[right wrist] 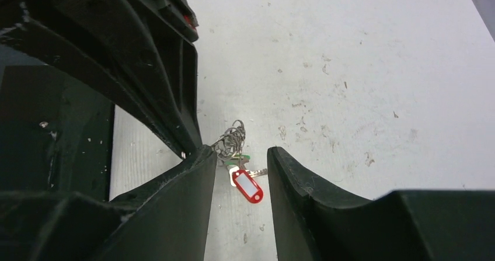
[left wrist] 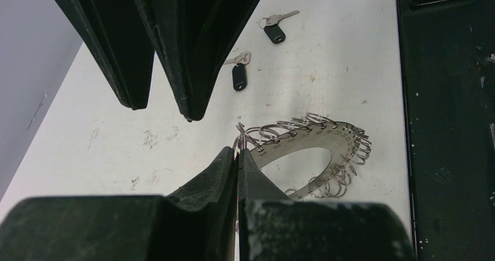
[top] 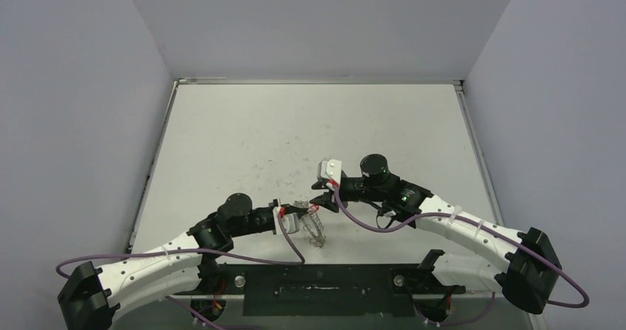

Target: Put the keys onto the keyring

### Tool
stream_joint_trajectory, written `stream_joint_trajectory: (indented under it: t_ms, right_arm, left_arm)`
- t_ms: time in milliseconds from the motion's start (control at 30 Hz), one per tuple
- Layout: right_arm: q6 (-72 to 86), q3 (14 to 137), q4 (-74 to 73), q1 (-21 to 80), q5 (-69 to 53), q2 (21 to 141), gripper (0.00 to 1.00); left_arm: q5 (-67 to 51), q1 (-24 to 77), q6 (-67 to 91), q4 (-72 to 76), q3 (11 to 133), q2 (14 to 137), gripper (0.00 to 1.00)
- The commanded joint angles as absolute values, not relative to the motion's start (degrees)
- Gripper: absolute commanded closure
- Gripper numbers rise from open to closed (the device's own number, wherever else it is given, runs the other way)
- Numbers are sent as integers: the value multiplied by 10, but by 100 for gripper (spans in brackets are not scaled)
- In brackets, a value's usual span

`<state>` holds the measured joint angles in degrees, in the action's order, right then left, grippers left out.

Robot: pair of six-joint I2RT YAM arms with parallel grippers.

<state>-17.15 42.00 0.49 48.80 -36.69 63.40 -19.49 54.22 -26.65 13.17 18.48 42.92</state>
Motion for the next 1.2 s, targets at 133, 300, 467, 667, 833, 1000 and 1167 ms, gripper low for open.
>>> stream_joint_trajectory:
  t_ms: [133,300,467,667,833,1000,1167]
  right_arm:
    - [-185,431,33,492,-303,667,61]
    - [-184,406,43,490,-284,637,60]
    - [-216,373,40,478,-300,594,58]
    - [-314,390,-44,457,-414,596,58]
    - [-384,419,-87,454,-487,626,65]
    - [-397,434,-86,458,-532,653,68]
    - [-398,444,-83,467,-542,669,70]
  left_arm:
    - [-182,549,-272,149,218,424,100]
    - [-180,550,-272,149,212,422,100]
    - [-188,552,-276,151,206,418,100]
    - [-198,554,-287,149,198,407,100]
    - [-205,555,-295,148,189,398,100]
    - [-206,556,-298,147,189,398,100]
    - [-205,557,-299,146,189,398,100]
